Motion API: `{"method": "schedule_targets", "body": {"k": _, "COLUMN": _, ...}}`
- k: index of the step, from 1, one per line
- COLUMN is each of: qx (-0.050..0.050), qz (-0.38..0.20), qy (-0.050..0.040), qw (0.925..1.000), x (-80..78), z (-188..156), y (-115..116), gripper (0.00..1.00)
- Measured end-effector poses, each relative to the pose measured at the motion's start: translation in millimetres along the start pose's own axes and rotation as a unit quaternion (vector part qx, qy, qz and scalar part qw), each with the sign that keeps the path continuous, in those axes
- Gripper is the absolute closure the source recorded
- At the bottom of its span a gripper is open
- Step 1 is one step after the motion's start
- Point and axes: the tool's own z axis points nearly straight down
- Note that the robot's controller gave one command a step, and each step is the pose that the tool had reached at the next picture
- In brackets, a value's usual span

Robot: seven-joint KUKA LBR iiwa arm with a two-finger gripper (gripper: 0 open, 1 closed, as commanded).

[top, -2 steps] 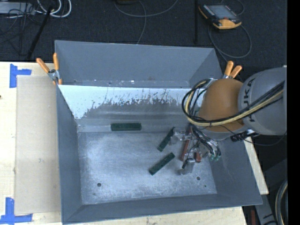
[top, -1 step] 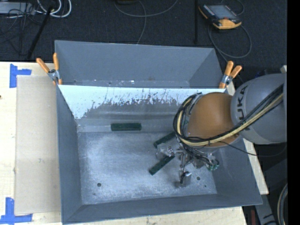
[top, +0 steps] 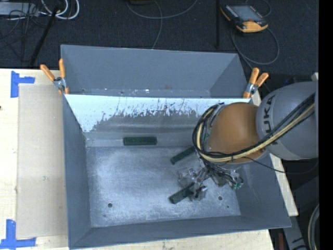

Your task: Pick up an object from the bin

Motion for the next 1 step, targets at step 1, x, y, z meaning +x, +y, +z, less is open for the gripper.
{"method": "schedule_targets", "body": {"k": 1, "qx": 0.003, "qz": -0.016, "qy": -0.0048, "qw": 0.9999, "x": -4.1, "z": -138.1, "y": -33.1, "gripper": 1.00}}
